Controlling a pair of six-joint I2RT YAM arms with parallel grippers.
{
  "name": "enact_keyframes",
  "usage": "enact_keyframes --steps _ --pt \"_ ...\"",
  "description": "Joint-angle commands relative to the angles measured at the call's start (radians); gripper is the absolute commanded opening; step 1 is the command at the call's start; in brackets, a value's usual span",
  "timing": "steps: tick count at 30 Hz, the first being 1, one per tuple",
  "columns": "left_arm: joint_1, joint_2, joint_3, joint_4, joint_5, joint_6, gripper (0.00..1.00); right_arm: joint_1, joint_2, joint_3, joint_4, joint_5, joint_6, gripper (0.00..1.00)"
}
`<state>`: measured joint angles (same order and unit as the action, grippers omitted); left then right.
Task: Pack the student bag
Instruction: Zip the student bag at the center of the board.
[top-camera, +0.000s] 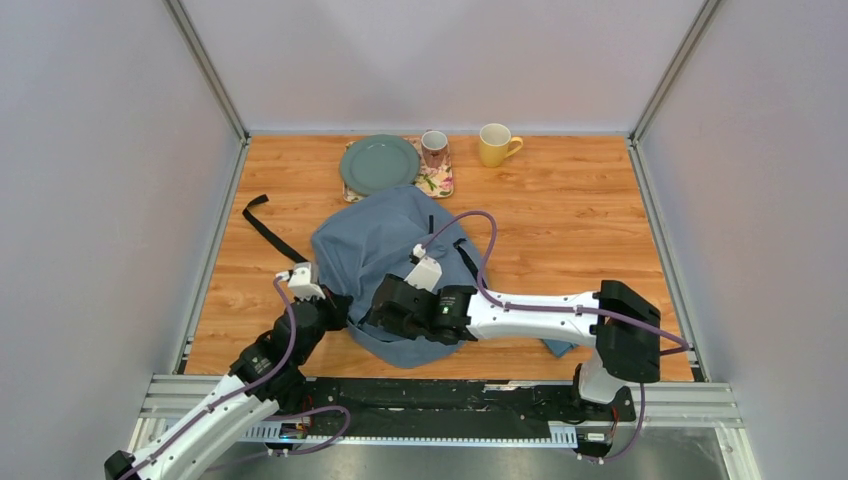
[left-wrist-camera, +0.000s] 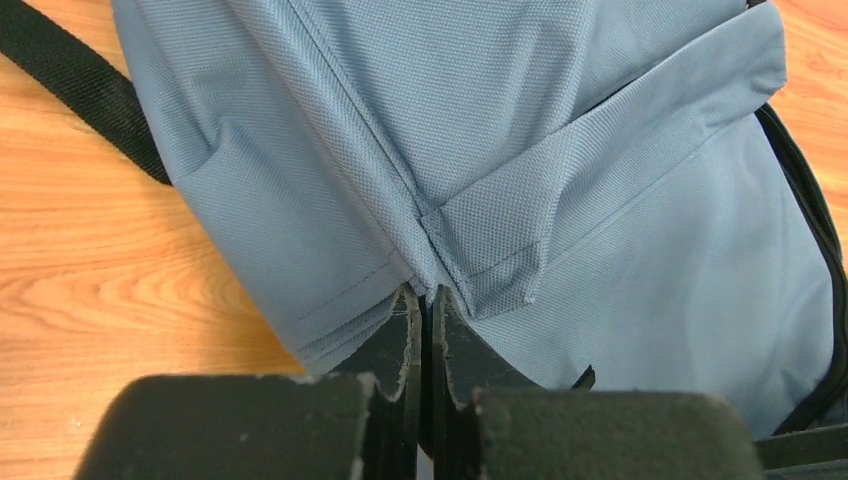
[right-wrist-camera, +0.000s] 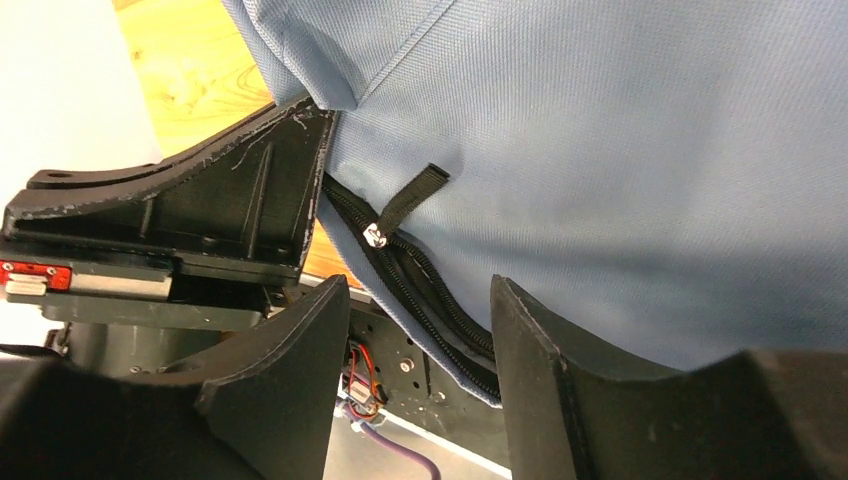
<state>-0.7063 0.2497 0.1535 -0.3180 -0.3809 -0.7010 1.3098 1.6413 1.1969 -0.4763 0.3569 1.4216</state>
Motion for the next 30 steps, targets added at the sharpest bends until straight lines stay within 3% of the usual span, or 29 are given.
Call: enact_keyframes --steps 1,22,26,30 --pt "0.002 -0.056 -0.054 0.111 0.053 0.057 0.00 0.003 0.025 0.050 0.007 0.010 0.068 0.57" --pt "0.002 -0.288 -0.227 0.260 0.284 0.144 0.00 -0.012 0.137 0.102 -0.002 0.096 0.165 0.52" --pt "0.004 -0.320 -0.258 0.267 0.301 0.132 0.00 -0.015 0.134 0.093 0.002 0.114 0.163 0.36" --pt "0.002 -0.329 -0.270 0.254 0.312 0.126 0.00 -0.018 0.126 0.084 0.005 0.123 0.152 0.05"
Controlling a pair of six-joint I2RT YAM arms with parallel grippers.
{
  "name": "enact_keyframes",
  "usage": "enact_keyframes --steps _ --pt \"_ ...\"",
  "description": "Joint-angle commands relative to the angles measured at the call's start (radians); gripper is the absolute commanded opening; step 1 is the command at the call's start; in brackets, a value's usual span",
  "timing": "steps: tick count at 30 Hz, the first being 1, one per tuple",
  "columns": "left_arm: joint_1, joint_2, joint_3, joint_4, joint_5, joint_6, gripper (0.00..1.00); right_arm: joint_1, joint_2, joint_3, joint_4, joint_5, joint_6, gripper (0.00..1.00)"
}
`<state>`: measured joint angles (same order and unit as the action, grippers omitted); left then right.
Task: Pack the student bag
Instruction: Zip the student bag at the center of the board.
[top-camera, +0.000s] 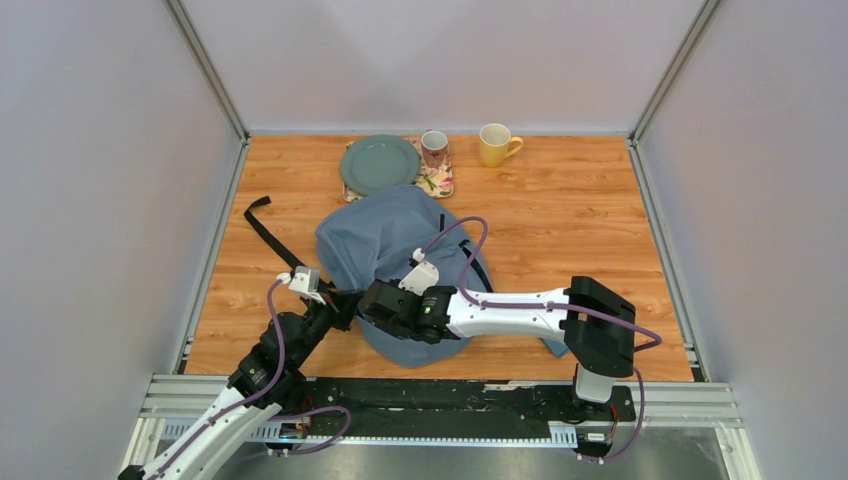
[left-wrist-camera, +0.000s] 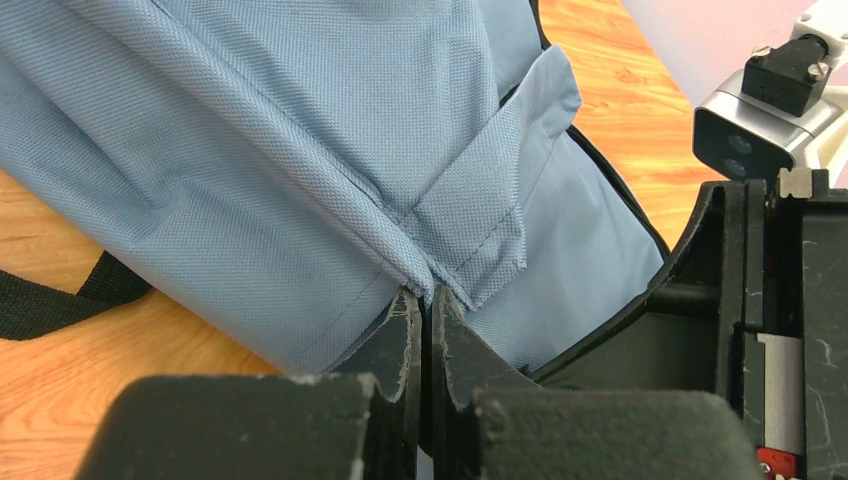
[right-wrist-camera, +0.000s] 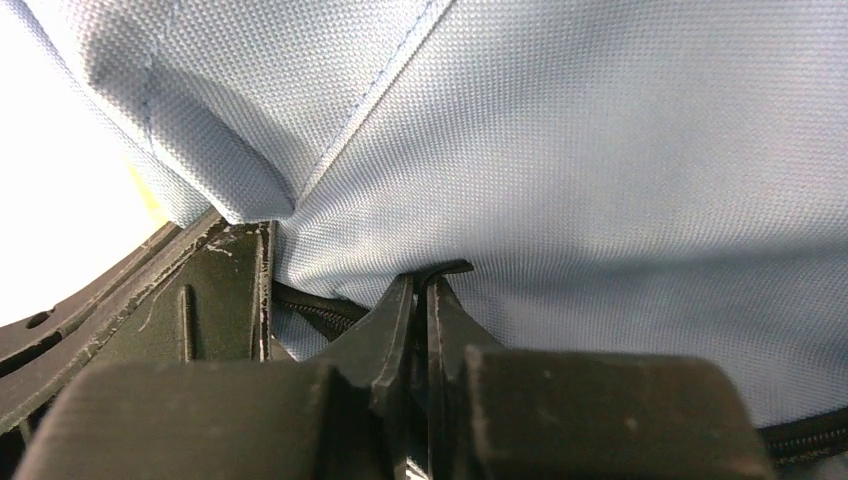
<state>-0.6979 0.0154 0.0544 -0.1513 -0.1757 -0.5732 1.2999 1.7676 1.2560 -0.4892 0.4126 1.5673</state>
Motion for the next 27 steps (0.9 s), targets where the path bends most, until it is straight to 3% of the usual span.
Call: enact_keyframes --steps 1,17,27 --pt "-0.006 -0.095 -0.169 0.081 0.107 -0.004 0.00 -0.008 -0.002 0.023 0.017 0.071 -0.003 0.03" --pt "-0.005 -0.062 -0.131 -0.031 0.053 -0.053 0.00 -0.007 -0.169 -0.081 0.067 0.138 -0.236 0.00" --pt "-0.006 0.104 -0.019 -0.056 0.094 -0.039 0.00 -0.007 -0.215 -0.052 0.086 0.121 -0.351 0.00"
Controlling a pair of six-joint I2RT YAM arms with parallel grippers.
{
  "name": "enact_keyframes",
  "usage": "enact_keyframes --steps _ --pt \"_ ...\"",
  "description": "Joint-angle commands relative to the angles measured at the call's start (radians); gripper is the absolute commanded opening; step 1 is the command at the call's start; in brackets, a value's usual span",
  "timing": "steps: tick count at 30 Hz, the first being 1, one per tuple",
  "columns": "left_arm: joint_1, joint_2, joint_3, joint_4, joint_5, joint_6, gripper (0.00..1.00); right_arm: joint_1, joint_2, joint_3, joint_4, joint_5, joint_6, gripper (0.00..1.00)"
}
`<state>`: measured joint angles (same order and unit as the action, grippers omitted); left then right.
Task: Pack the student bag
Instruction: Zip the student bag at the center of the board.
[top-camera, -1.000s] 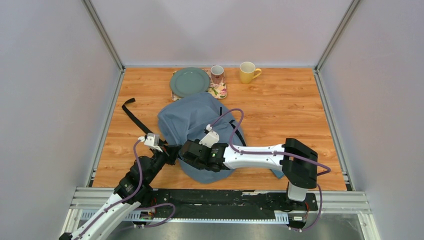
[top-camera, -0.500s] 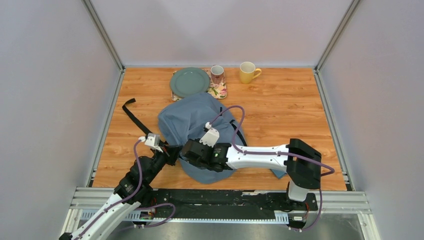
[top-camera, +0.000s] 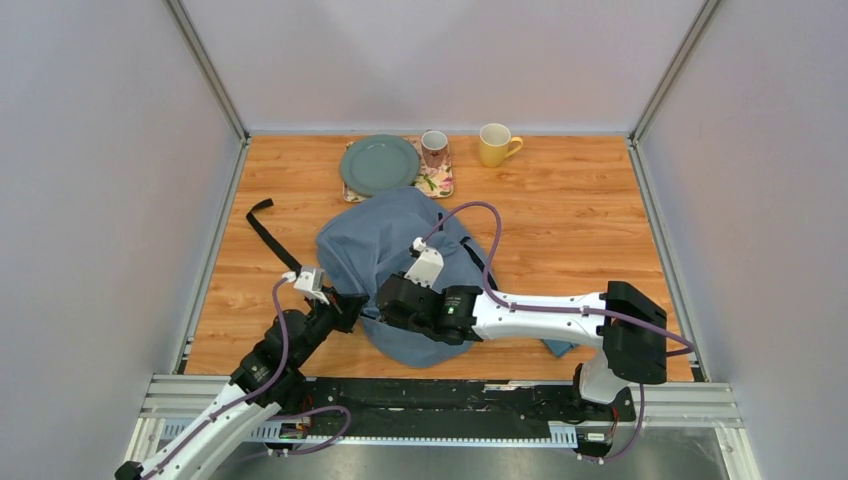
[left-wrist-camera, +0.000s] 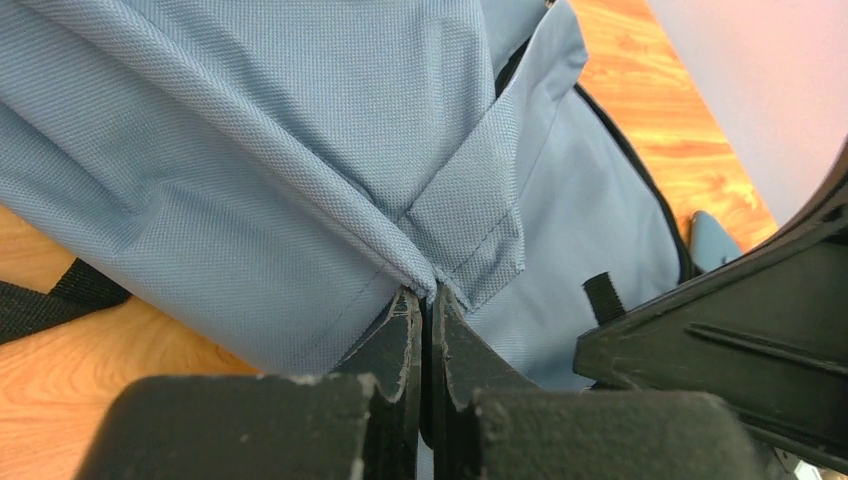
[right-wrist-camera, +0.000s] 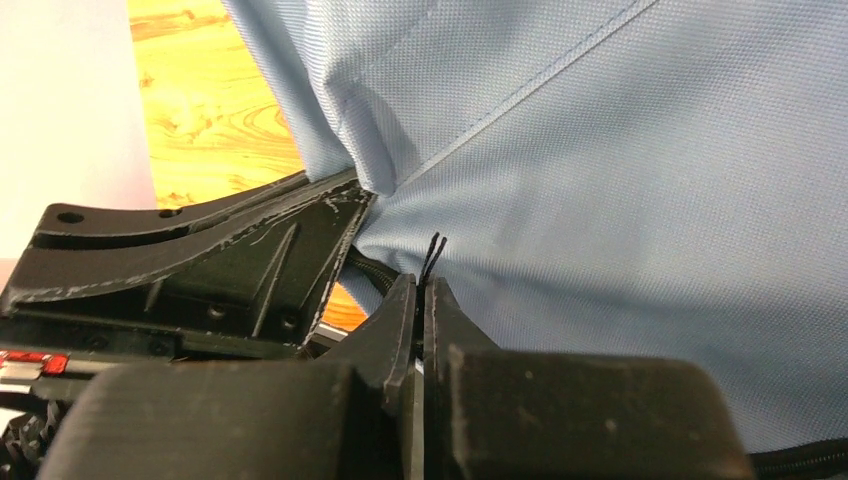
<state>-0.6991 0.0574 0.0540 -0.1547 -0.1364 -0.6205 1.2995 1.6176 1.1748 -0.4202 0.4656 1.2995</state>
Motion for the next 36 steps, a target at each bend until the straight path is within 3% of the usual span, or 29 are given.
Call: enact_keyframes --steps 1,10,14,19,26,31,36 --pt "-0.005 0.073 -0.011 -0.057 0.057 0.008 0.00 -0.008 -0.064 0.037 0.008 0.064 -0.091 0.00" --pt "-0.004 0.124 0.033 -0.134 0.021 -0.059 0.00 -0.006 -0.030 0.071 -0.086 0.008 -0.120 0.00" --pt "-0.004 0.122 0.091 -0.222 -0.028 -0.081 0.00 0.009 0.004 0.103 -0.225 0.017 -0.074 0.00" --pt "-0.004 0.117 0.155 -0.319 -0.103 -0.050 0.00 0.027 -0.007 0.077 -0.258 0.033 -0.029 0.00" --pt "-0.004 0.248 0.205 -0.400 -0.039 -0.039 0.00 0.092 -0.001 0.091 -0.351 0.077 0.044 0.00" --pt "-0.005 0.269 0.231 -0.422 -0.069 -0.007 0.00 0.104 -0.024 0.092 -0.445 0.129 0.070 0.00" --pt "-0.002 0.416 0.337 -0.480 -0.152 0.042 0.00 0.106 -0.057 0.060 -0.499 0.206 0.032 0.00"
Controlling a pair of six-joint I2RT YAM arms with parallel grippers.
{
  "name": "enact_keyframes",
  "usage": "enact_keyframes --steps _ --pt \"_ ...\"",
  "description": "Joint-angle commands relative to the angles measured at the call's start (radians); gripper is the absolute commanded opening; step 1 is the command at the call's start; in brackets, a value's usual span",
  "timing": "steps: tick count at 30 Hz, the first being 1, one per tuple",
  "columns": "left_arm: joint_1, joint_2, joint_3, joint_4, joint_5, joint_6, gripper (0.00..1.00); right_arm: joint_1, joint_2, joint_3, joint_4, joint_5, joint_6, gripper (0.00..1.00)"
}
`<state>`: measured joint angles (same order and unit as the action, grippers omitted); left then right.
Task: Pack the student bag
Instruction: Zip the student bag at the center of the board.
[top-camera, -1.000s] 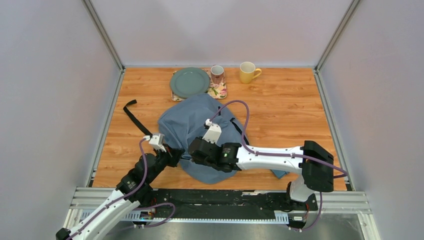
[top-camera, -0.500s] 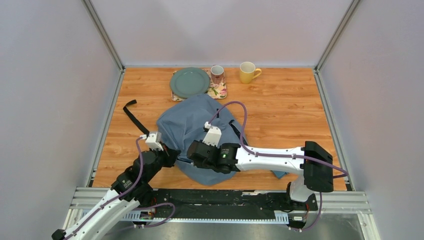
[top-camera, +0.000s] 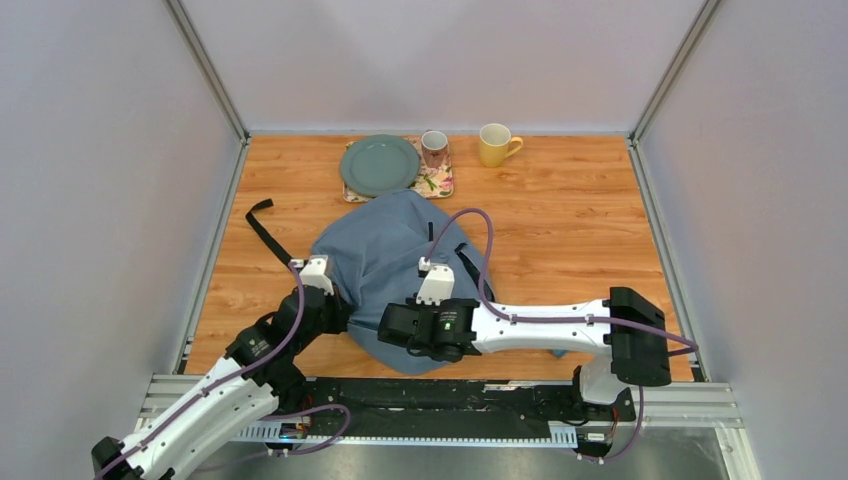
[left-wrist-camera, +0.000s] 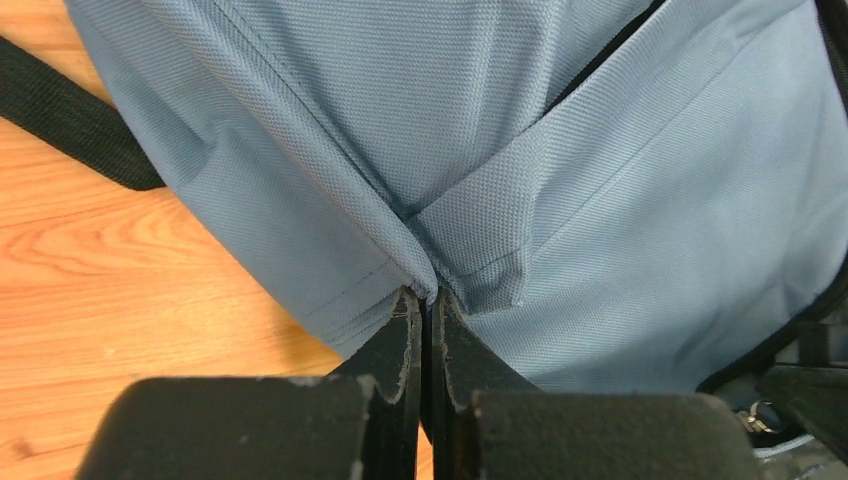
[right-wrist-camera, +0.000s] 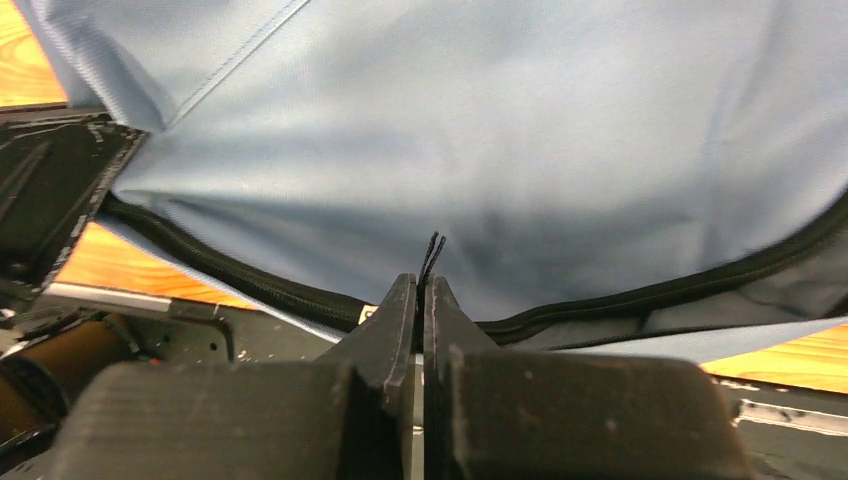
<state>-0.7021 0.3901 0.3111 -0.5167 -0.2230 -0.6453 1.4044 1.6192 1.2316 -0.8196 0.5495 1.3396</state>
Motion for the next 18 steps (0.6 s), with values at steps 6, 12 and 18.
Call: enact_keyframes --steps 6,12,18 --pt "0.055 0.110 0.095 -0.075 -0.050 0.065 0.03 0.001 -0.146 -0.089 -0.038 0.153 -0.033 0.00" --pt "0.058 0.092 0.069 -0.137 0.134 -0.134 0.77 0.001 -0.214 -0.139 0.074 0.125 -0.109 0.00" --pt "0.058 -0.039 0.075 -0.212 0.183 -0.318 0.78 -0.001 -0.228 -0.161 0.102 0.139 -0.126 0.00"
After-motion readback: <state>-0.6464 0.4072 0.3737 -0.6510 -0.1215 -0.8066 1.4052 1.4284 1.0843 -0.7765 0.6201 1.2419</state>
